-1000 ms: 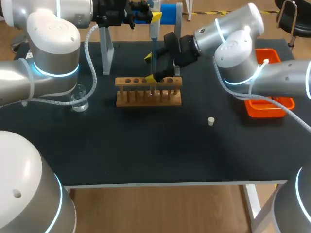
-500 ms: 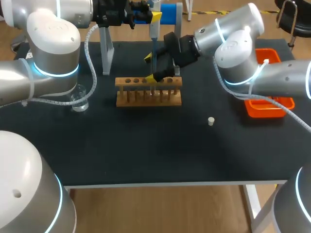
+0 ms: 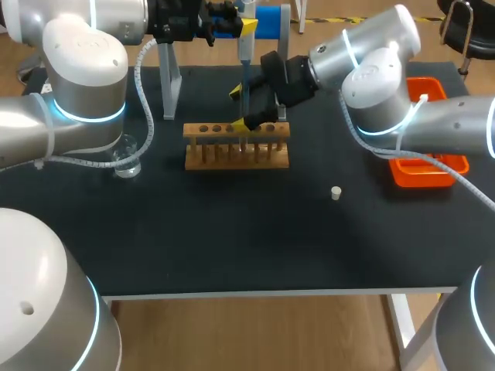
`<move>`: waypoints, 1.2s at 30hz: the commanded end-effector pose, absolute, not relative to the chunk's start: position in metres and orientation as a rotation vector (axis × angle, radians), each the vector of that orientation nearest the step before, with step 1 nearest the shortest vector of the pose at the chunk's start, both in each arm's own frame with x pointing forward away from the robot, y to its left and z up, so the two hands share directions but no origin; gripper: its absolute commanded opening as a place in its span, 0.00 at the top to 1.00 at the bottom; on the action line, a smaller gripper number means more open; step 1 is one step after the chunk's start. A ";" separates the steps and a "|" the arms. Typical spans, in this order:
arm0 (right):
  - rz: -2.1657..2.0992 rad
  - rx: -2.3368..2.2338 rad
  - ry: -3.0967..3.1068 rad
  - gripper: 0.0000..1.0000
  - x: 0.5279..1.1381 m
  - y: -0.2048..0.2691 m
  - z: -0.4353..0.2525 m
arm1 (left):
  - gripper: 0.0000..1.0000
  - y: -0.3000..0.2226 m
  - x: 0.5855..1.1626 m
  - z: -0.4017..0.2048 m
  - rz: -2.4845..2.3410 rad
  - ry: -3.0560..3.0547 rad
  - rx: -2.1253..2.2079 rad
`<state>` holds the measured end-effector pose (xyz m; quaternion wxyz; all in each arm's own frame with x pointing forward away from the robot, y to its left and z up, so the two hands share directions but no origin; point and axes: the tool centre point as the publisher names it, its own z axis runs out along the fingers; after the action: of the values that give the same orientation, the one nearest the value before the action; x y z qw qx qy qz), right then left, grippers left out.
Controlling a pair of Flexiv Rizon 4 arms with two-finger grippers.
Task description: Invert the test tube, pick up the pipette, mount the tip to pipette, aspirate from beaker and dispense into the tube, eject the tip, return the pipette, and cap with the stopper.
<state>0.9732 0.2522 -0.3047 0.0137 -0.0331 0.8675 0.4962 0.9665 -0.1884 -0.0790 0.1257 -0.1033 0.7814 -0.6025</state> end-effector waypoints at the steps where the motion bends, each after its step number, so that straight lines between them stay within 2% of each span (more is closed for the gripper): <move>1: 1.543 -0.103 2.703 0.00 0.973 0.252 -0.304 | 1.00 -0.188 0.966 -0.079 -1.754 2.275 -0.302; 36: 1.543 -0.103 2.703 0.00 0.973 0.252 -0.304 | 1.00 -0.191 0.955 -0.054 -1.716 2.271 -0.273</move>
<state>0.9730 0.2522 -0.3046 0.0139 -0.0329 0.8676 0.4960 0.9573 -0.1917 -0.0562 0.1406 -0.0932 0.7849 -0.5962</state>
